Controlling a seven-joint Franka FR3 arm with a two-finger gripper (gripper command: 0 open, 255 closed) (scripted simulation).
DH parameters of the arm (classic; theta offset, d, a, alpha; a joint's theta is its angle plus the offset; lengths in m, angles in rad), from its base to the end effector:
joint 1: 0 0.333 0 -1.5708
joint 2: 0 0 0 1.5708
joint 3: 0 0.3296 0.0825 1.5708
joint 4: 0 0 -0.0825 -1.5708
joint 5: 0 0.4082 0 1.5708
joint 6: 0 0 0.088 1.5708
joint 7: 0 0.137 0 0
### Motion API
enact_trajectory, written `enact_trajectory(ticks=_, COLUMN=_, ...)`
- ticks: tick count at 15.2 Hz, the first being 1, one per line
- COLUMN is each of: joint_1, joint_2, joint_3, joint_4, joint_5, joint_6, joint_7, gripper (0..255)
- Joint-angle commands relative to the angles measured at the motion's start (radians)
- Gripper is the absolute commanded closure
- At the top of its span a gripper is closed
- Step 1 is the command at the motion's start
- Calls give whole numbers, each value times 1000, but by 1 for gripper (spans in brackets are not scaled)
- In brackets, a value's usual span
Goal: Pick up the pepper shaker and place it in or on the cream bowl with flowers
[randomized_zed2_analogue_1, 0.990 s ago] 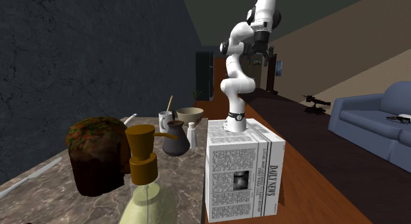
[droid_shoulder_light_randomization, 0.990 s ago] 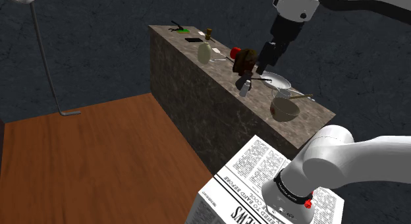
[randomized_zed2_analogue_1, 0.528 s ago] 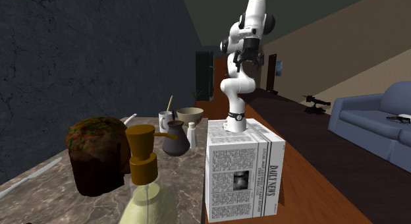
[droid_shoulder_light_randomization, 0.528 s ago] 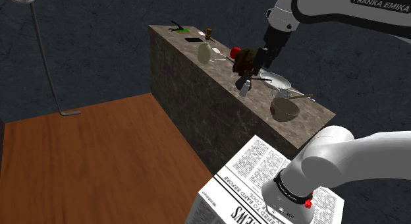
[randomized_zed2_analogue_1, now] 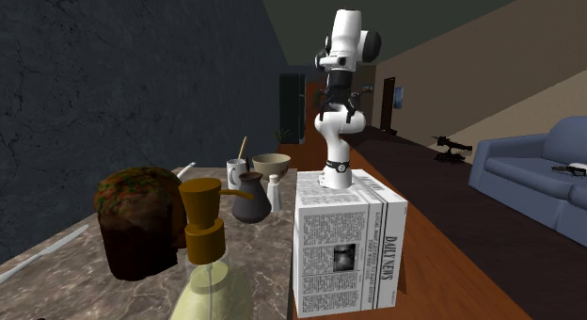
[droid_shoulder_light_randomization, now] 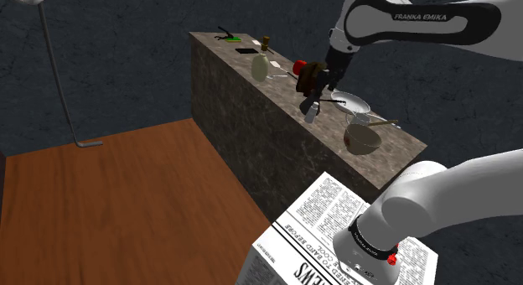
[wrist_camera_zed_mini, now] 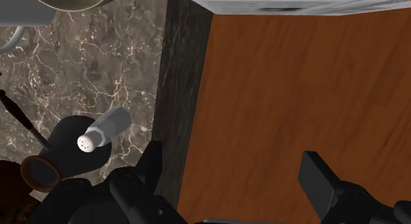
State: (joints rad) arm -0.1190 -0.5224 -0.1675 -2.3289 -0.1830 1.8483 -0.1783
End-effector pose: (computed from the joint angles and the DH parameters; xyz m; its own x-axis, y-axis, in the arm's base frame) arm 0.3949 -0.1425 0.5085 0.9990 -0.0398 0.0180 -0.0414 -0.9942 0.0990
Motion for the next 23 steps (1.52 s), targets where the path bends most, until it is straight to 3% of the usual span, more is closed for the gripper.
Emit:
enact_trajectory(ticks=1, joint_1=-12, joint_2=56, joint_3=-33, joint_4=21, joint_5=-8, joint_6=37, joint_7=-29, gripper=0)
enact_trajectory(ticks=9, joint_1=-45, joint_2=310, joint_3=-148, joint_4=125, joint_5=11, joint_6=187, joint_7=-141, gripper=0)
enact_trajectory(ticks=18, joint_1=-104, joint_2=639, joint_3=-233, joint_4=330, joint_5=132, joint_6=291, joint_7=-299, gripper=0)
enact_trajectory(ticks=23, joint_1=-116, joint_2=689, joint_3=-234, joint_4=323, joint_5=154, joint_6=344, joint_7=-318, gripper=0)
